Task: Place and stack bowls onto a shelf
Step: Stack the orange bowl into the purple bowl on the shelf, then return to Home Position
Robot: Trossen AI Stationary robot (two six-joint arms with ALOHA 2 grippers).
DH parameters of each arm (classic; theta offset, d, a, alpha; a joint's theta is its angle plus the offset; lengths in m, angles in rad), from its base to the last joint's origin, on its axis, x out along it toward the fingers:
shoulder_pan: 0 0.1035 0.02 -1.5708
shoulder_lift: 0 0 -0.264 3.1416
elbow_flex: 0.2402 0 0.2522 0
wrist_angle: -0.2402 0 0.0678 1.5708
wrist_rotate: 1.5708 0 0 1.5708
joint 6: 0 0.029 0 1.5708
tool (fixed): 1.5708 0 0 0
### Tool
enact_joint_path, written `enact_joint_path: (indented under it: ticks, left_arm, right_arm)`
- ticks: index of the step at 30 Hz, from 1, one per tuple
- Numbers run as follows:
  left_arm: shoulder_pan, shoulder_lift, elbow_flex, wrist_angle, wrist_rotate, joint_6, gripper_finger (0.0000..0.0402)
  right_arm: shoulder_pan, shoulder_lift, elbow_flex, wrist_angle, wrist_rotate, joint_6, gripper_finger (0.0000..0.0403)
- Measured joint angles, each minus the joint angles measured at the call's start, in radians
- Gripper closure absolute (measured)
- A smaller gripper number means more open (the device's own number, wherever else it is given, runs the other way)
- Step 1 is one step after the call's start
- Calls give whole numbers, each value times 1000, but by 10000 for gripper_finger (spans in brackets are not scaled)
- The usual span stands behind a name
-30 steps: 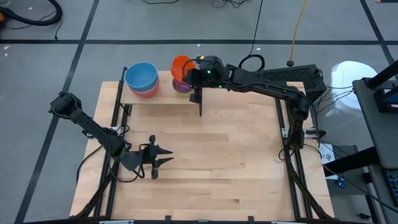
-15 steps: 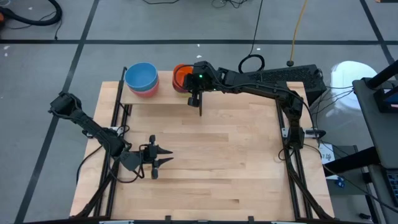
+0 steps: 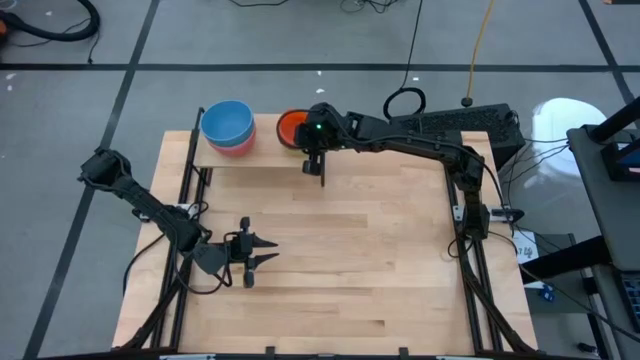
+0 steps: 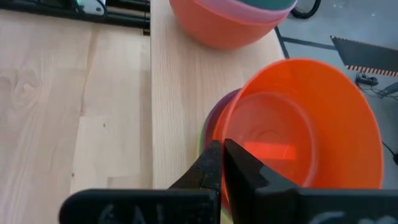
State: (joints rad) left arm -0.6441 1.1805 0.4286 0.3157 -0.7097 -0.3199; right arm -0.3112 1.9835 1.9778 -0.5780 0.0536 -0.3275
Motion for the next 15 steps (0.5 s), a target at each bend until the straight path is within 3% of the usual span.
enact_joint_path:
  ticks: [15]
  left_arm:
    - [0,0,0,0,0,1,286]
  right_arm:
    - [-1,0,-45,78,1,-9,357]
